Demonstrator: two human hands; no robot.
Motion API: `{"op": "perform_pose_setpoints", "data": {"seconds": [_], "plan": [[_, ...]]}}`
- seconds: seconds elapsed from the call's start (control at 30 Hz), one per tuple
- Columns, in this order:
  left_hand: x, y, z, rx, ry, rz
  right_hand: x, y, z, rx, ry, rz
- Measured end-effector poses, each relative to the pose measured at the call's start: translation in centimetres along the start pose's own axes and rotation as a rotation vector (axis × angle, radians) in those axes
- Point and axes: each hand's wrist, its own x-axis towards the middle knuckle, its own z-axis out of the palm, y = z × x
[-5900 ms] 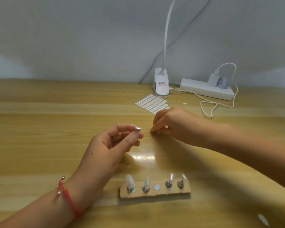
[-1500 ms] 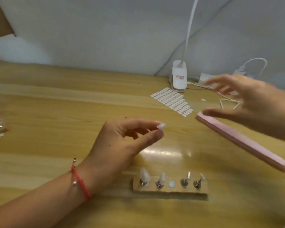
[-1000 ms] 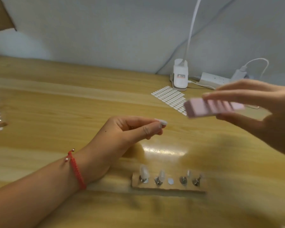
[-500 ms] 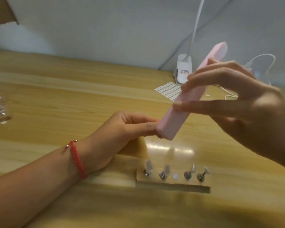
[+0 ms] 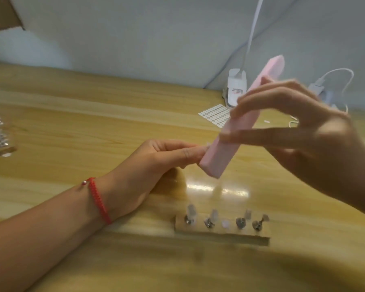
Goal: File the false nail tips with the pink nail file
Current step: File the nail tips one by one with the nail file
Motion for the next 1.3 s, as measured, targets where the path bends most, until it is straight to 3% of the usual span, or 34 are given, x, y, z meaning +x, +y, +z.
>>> {"op": "perform_pose_setpoints", "data": {"seconds": [0.17, 0.3, 0.4, 0.5, 0.57, 0.63, 0.73, 0.83, 0.97, 1.17, 1.3], "plan": [[-0.1, 0.1, -0.1, -0.024, -0.046, 0.012, -0.4, -1.4, 1.2, 0.062, -0.051, -0.121], [0.1, -0.1, 0.1, -0.034, -0.015, 0.038, 0.0, -0.2, 0.9, 0.034, 0.027, -0.011], [-0.1, 0.0, 0.1, -0.029, -0.068, 0.044, -0.6, -1.7, 1.6, 0.078, -0.045, -0.117], [-0.1, -0.2, 0.2, 0.026, -0.032, 0.031, -0.3, 0.1, 0.1, 0.015, -0.004, -0.015], [-0.1, -0.3, 0.3, 0.003, -0.043, 0.053, -0.3, -0.3, 0.4, 0.120, 0.002, 0.071], [-0.1, -0.3, 0.3, -0.023, -0.069, 0.072, -0.6, -1.9, 1.6, 0.236, -0.057, 0.024], [0.0, -0.5, 0.1, -0.028, -0.025, 0.060, -0.6, -0.4, 1.3, 0.135, -0.020, -0.034], [0.1, -0.4, 0.2, 0.013, 0.041, 0.082, -1.1, 2.8, -0.1, 0.068, 0.075, 0.146], [0.2, -0.4, 0.3, -0.042, 0.052, 0.096, -2.3, 3.4, -0.7, 0.167, 0.120, 0.311], [-0.1, -0.5, 0.9, 0.040, 0.056, 0.144, -1.2, 0.0, 0.5, 0.294, 0.021, 0.145], [-0.2, -0.6, 0.8, 0.132, 0.036, 0.146, -1.1, 0.8, 0.7, 0.229, -0.028, 0.205]]}}
